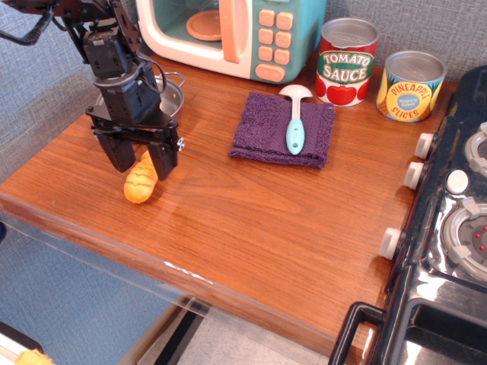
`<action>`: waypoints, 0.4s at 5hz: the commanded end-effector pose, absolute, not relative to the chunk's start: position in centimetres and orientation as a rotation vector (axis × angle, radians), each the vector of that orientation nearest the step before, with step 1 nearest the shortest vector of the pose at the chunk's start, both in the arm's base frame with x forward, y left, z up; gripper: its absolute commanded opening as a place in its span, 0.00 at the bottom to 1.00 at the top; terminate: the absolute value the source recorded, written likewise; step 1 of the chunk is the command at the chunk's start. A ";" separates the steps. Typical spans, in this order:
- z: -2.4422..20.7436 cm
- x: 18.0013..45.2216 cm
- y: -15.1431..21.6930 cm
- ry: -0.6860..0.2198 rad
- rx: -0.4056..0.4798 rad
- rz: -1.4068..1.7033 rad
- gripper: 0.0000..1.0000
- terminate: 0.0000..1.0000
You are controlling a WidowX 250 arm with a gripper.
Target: Remove the chicken from the pot and place it on the table.
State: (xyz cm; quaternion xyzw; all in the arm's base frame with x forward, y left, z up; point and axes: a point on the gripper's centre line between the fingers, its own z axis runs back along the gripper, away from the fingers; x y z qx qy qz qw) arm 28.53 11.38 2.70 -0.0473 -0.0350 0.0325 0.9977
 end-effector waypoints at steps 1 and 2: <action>6.6 28.7 11.4 -0.157 -0.067 0.010 1.00 0.00; 7.5 28.5 10.8 -0.159 -0.032 -0.001 1.00 0.00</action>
